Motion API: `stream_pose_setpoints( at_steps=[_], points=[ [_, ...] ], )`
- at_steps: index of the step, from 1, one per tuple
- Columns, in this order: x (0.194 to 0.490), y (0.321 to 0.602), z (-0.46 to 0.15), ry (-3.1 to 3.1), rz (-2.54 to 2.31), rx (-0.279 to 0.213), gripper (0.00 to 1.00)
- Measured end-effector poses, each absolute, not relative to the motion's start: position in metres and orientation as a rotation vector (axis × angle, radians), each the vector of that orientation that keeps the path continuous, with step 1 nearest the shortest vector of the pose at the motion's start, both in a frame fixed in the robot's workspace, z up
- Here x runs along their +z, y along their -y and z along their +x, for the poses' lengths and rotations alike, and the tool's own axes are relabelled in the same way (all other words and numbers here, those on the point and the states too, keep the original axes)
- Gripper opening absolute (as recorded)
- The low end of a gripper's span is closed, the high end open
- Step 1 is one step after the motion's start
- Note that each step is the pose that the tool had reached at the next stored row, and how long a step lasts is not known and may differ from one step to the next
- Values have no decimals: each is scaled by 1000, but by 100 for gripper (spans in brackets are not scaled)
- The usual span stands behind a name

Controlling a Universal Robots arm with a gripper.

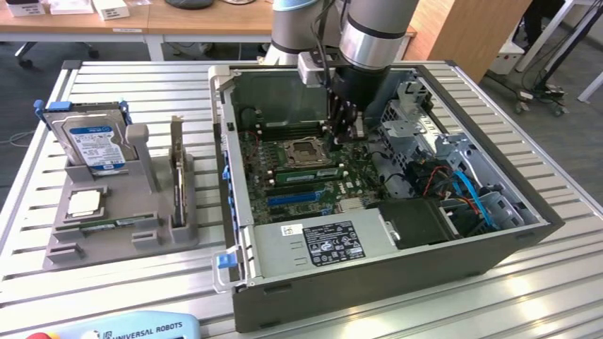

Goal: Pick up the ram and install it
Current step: 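Press down the ram until it locks into place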

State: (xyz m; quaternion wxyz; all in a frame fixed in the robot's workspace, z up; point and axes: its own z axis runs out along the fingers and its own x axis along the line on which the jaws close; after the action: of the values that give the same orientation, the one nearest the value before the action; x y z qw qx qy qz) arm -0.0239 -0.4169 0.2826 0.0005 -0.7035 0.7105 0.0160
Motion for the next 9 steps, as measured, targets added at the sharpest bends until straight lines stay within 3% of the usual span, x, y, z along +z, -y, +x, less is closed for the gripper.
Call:
stream_pose_setpoints(
  at_steps=[9],
  points=[
    [282,417,-7,-2229,-2206,56,10]
  ],
)
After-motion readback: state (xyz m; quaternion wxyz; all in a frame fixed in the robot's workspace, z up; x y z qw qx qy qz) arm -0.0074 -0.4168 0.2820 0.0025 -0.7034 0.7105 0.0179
